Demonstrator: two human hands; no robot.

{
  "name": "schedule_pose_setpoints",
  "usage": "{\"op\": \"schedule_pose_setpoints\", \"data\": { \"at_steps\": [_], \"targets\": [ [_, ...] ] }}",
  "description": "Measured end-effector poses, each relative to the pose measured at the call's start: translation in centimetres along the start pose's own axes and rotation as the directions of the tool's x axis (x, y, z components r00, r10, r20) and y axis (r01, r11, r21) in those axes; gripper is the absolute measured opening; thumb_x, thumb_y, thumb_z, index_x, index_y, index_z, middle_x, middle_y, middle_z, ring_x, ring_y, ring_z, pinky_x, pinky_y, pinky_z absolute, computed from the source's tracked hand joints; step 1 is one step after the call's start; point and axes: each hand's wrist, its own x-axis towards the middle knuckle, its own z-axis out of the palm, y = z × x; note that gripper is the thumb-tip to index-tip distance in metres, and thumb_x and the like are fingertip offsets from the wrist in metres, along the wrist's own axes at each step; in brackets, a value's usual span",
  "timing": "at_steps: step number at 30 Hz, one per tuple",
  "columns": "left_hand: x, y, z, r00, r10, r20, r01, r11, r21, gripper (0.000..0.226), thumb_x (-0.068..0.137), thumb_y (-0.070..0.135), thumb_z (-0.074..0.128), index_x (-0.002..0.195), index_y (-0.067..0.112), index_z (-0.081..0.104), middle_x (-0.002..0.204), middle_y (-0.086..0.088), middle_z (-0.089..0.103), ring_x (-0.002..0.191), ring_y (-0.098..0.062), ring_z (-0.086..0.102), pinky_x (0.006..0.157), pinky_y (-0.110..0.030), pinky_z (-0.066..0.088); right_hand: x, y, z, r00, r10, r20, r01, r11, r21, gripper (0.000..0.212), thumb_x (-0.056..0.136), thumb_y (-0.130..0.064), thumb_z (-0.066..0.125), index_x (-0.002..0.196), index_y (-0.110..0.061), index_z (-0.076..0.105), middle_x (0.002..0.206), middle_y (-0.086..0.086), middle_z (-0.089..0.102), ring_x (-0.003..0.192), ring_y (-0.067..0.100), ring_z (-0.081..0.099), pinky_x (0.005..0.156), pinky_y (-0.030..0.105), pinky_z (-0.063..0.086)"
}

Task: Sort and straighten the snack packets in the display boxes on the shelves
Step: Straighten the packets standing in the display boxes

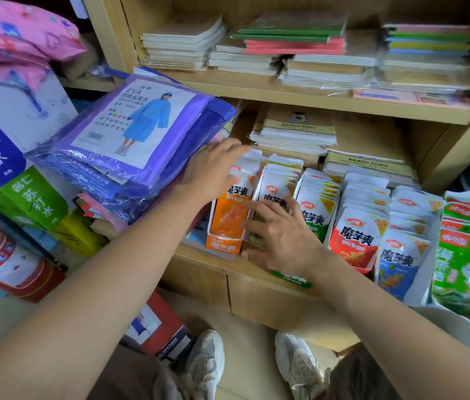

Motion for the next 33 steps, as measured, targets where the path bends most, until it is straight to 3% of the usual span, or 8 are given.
{"op": "schedule_pose_setpoints", "data": {
  "at_steps": [4,7,10,15,20,23,26,33],
  "targets": [
    [-0.1,0.5,0.8,0.997,-0.045,-0.055,0.046,0.999,0.000,0.063,0.084,0.022,0.080,0.139,0.026,0.051,0.138,0.001,0.053,0.122,-0.026,0.056,0.093,-0.041,0.055,0.0,0.2,0.0,1.000,-0.001,-0.004,0.001,1.000,-0.004,0.053,0.084,-0.065,0.059,0.129,-0.036,0.059,0.154,-0.002,0.035,0.143,0.020,0.030,0.116,0.059,0.006],
    [-2.3,0.1,1.2,0.990,-0.091,-0.110,0.073,0.985,-0.158,0.063,0.086,0.021,0.077,0.143,0.023,0.051,0.152,0.002,0.044,0.135,-0.024,0.049,0.102,-0.043,0.051,0.1,0.3,0.2,1.000,-0.013,-0.016,0.013,1.000,0.022,0.051,0.083,-0.062,0.063,0.127,-0.035,0.061,0.151,-0.004,0.038,0.141,0.020,0.032,0.115,0.056,0.008],
    [-5.9,0.2,0.4,0.974,-0.170,-0.153,0.102,0.921,-0.376,0.059,0.089,0.020,0.074,0.144,0.022,0.052,0.151,0.005,0.047,0.136,-0.017,0.048,0.109,-0.045,0.046,0.1,0.7,0.1,0.998,-0.029,-0.056,0.034,0.995,0.098,0.057,0.082,-0.057,0.067,0.134,-0.033,0.059,0.150,-0.006,0.043,0.138,0.020,0.035,0.112,0.051,0.016],
    [-9.3,1.0,-0.4,0.908,-0.392,0.150,0.409,0.747,-0.525,0.067,0.091,0.031,0.072,0.151,0.023,0.042,0.144,0.001,0.057,0.124,-0.021,0.060,0.103,-0.049,0.050,1.2,1.6,-0.7,0.960,0.097,-0.262,-0.030,0.968,0.250,0.052,0.081,-0.042,0.073,0.129,-0.024,0.064,0.138,0.000,0.058,0.125,0.026,0.048,0.098,0.049,0.037],
    [-11.0,0.5,0.8,0.858,-0.330,0.395,0.513,0.609,-0.605,0.060,0.092,0.022,0.067,0.148,0.030,0.045,0.140,0.005,0.059,0.126,-0.016,0.059,0.104,-0.046,0.050,3.5,4.2,-1.9,0.897,0.236,-0.373,-0.153,0.959,0.238,0.047,0.083,-0.046,0.062,0.121,-0.020,0.069,0.126,-0.002,0.065,0.113,0.029,0.054,0.090,0.048,0.045],
    [-11.0,0.1,1.3,0.863,-0.290,0.413,0.502,0.578,-0.644,0.057,0.095,0.008,0.060,0.146,0.031,0.047,0.137,0.011,0.059,0.126,-0.011,0.055,0.103,-0.043,0.052,5.5,4.6,-2.9,0.913,0.229,-0.339,-0.179,0.969,0.171,0.050,0.084,-0.042,0.066,0.129,-0.020,0.065,0.130,-0.002,0.064,0.118,0.031,0.050,0.092,0.045,0.037],
    [-10.9,-0.3,1.2,0.879,-0.261,0.399,0.475,0.561,-0.678,0.053,0.096,0.000,0.056,0.141,0.029,0.053,0.130,0.013,0.062,0.122,-0.007,0.057,0.102,-0.036,0.051,8.1,4.6,-3.6,0.950,0.235,-0.203,-0.219,0.971,0.101,0.056,0.088,-0.034,0.069,0.142,-0.024,0.054,0.137,-0.001,0.060,0.126,0.031,0.047,0.099,0.044,0.031],
    [-11.0,-0.3,1.6,0.885,-0.236,0.401,0.460,0.576,-0.676,0.050,0.098,0.012,0.061,0.141,0.038,0.052,0.131,0.012,0.065,0.118,-0.010,0.063,0.096,-0.046,0.056,10.7,5.0,-4.3,0.967,0.233,-0.105,-0.227,0.972,0.065,0.038,0.090,-0.020,0.063,0.127,-0.029,0.067,0.122,0.002,0.071,0.112,0.029,0.062,0.103,0.043,0.042]
  ]
}}
